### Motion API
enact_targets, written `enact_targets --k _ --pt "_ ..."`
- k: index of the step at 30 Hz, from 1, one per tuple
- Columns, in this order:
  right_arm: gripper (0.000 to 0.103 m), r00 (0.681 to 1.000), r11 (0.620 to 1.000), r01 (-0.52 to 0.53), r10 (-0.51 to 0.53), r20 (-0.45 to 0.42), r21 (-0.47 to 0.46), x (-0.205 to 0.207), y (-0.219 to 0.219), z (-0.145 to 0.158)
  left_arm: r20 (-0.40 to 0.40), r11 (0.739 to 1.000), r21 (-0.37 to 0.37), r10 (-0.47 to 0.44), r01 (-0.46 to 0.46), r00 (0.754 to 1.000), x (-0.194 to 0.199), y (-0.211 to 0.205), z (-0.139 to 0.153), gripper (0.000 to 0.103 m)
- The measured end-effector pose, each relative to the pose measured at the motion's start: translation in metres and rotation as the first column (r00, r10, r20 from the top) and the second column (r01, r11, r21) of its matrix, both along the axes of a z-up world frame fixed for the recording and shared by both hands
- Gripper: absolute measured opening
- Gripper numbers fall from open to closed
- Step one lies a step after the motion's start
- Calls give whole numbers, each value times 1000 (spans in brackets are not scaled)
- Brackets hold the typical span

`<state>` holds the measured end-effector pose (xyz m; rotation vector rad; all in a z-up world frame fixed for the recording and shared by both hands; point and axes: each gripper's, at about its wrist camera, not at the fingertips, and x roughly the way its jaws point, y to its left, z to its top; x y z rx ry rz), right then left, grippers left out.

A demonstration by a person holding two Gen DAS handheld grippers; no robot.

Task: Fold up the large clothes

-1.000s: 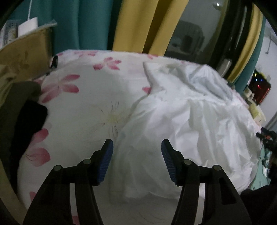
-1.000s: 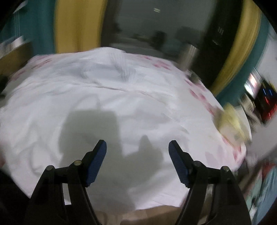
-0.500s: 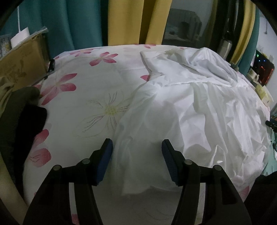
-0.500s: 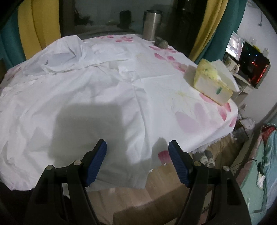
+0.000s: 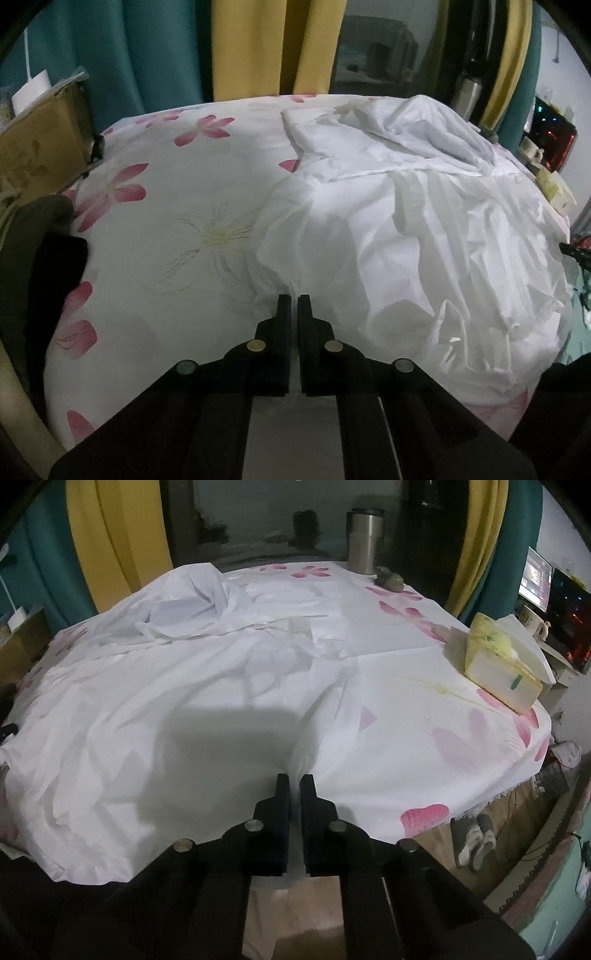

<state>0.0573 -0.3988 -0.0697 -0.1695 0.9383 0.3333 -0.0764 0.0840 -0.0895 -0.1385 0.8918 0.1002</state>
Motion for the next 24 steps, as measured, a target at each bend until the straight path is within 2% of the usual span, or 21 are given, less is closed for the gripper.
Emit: enact_targets --k 4,11,15,24 --pt "5 1000 999 0 1 -15 34 3 -1 5 29 999 -51 -2 4 1000 -4 2 8 2" --pt "5 999 996 12 -16 47 92 14 -3 34 139 994 -112 20 -5 990 -4 13 43 2" --pt "5 996 994 18 -26 81 104 26 -1 50 212 981 -194 29 13 977 2 23 61 2" --pt "5 989 995 11 -25 143 99 65 2 75 295 972 -237 75 -4 953 27 49 87 2"
